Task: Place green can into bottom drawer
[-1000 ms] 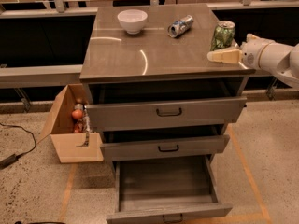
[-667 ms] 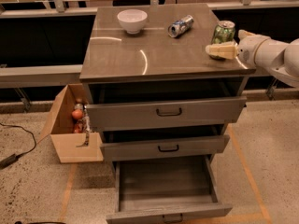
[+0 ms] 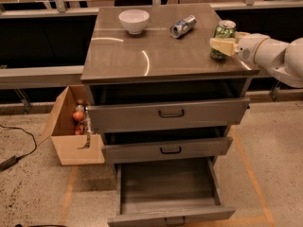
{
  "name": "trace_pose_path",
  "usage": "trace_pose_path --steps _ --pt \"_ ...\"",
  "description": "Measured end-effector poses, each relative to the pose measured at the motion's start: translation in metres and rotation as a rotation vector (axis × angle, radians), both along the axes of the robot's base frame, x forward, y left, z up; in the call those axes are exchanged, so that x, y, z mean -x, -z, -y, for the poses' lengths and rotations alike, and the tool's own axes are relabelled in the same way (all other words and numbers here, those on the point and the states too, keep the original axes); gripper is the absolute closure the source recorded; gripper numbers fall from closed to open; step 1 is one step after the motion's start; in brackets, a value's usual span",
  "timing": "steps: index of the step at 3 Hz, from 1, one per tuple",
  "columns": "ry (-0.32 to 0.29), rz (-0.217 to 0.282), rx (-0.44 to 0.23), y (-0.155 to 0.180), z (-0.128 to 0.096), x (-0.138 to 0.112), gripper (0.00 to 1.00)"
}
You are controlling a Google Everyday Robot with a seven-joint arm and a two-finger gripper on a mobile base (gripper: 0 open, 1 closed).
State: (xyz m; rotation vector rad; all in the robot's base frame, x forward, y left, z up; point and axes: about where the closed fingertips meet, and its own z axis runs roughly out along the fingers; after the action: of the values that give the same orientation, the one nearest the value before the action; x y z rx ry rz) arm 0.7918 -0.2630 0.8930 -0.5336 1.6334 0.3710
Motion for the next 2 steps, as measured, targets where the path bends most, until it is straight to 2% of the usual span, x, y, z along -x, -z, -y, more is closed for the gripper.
trace_pose_path --steps 1,2 --pt "-0.070 0.026 -0.053 -0.022 -0.003 0.033 0.88" --pt "-0.142 0.023 -0.104 -0.048 0.006 0.103 1.00"
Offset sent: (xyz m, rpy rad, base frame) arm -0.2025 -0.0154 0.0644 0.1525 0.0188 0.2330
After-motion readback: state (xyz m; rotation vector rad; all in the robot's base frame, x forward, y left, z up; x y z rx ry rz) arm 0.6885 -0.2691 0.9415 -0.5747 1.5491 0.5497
